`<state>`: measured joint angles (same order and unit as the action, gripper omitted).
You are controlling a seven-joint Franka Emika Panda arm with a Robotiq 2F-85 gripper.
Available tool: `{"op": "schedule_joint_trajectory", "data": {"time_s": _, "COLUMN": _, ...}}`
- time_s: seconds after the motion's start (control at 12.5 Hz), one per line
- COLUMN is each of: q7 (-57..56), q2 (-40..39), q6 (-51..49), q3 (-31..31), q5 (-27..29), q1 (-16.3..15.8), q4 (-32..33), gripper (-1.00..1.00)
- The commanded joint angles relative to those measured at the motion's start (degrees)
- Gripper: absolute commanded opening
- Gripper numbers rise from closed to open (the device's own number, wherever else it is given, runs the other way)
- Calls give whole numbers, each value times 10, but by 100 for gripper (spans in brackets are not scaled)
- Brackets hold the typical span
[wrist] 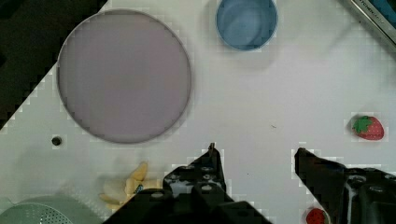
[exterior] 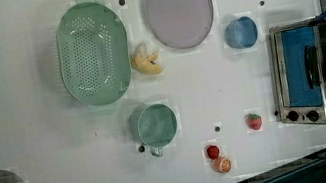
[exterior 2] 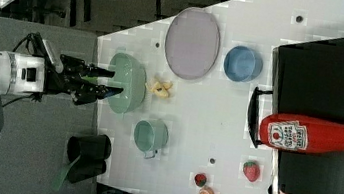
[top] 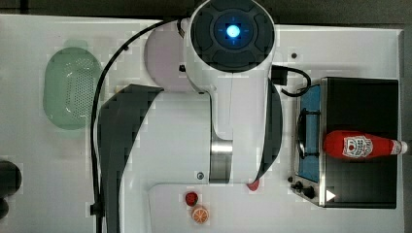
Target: Pick Ketchup from oven and place it on table.
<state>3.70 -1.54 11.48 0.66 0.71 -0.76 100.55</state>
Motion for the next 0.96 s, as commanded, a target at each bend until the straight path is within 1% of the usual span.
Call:
{"op": "schedule_joint_trajectory", "data": {"time_s": 0.08, "q7": -31, "q2": 172, "q6": -115, "q3": 44, "q5": -10, "q1": 8, "q4": 57, "gripper": 55}}
{"op": "schedule_joint_trajectory", "data": {"time_s": 0.16, "q7": -31, "q2": 172, "q6": -115, "q3": 44, "q5": -10, "q1": 8, "q4": 57, "gripper": 86}}
{"op": "schedule_joint_trajectory", "data": {"time_s": 0.24, "q7": -31, "q2": 170, "q6": -114, "q3": 50, "q5": -10, "q1": 8, "q4": 57, "gripper": 100}}
{"op": "schedule_joint_trajectory", "data": {"time_s": 0.4, "q7": -31, "q2": 161, "q6": -104, "q3": 83, "q5": -11, "q1": 14, "q4": 57, "gripper": 100}}
{"op": "schedule_joint_trajectory", "data": {"time_s": 0.56, "q7": -31, "q2": 124, "q6": -77, "q3": 157, "q5": -11, "q1": 20, "q4": 57, "gripper": 100}}
{"op": "schedule_joint_trajectory", "data": {"time_s": 0.64, "q7": -31, "q2": 114, "q6": -67, "q3": 176, "q5": -11, "q1": 21, "q4": 57, "gripper": 100}}
{"op": "schedule_joint_trajectory", "data": {"time_s": 0.8, "q7": -31, "q2": 89, "q6": -23, "q3": 220, "q5": -11, "q1": 22, "q4": 56, "gripper": 100}}
{"op": "schedule_joint_trajectory", "data": {"time_s": 0.88, "q7": -32, "q2": 67, "q6": 31, "q3": 257, "q5": -11, "q1": 23, "q4": 56, "gripper": 100}}
{"op": "schedule_joint_trajectory", "data": {"time_s": 0.96, "q7": -32, "q2": 52, "q6": 58, "q3": 279, "q5": -11, "q1": 24, "q4": 56, "gripper": 100}}
